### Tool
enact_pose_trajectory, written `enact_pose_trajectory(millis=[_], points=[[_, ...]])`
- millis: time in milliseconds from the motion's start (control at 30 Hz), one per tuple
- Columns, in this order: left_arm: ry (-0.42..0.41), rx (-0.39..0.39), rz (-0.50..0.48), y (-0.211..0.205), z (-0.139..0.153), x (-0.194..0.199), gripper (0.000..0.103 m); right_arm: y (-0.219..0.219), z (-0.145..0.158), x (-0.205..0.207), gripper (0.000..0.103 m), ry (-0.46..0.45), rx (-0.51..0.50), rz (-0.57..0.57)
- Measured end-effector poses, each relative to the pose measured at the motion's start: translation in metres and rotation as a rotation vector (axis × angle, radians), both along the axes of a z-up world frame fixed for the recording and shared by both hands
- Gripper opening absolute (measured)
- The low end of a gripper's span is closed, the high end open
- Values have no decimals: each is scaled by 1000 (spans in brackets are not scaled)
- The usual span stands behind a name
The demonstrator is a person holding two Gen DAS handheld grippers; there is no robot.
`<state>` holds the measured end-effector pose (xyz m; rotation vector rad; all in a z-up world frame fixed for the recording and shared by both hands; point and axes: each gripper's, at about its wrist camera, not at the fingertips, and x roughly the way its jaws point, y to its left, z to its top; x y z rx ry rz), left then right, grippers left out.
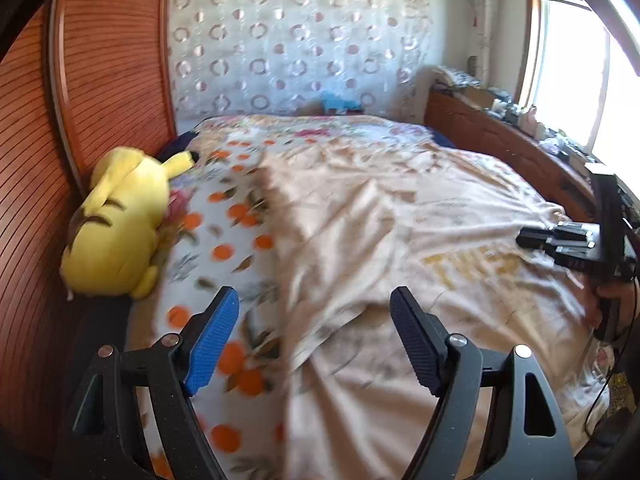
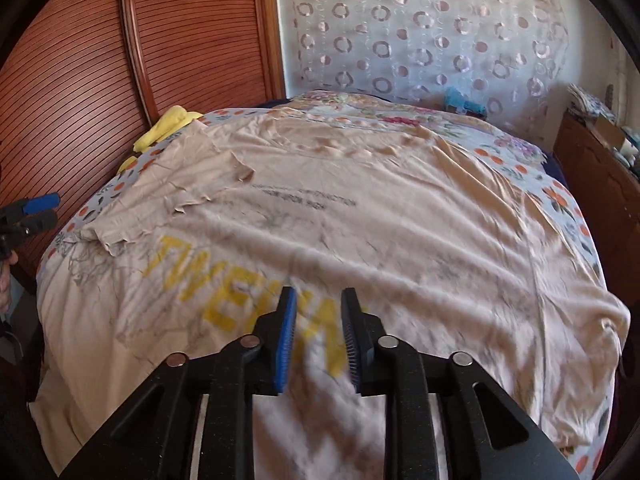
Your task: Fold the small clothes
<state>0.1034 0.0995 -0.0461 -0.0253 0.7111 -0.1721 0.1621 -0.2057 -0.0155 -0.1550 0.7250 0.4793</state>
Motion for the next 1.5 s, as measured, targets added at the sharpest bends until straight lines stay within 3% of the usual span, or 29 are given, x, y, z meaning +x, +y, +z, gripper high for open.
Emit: enact_pose_trajectory(millis=[100,200,633,900,1267,1500], points=[[11,-5,-42,-20,2,12,79,-9,-2,-3,62,18,-4,-18],[20,-14,-82,-43,1,23,79,-19,-4,-5,73,37,-15,-33],[134,16,-240,-129,-21,65,79,-65,-3,-43,73,71,-32,-136],[195,42,-277,-155,-41,78,79,-110,12,-69,73,31,-12,-213],[138,122,-275,-163,-46,72,81,-163,14,-76,73,39,8,-344],[138,121,-275,-163,-46,72,81,-166,8,-62,54,72,1,-366]])
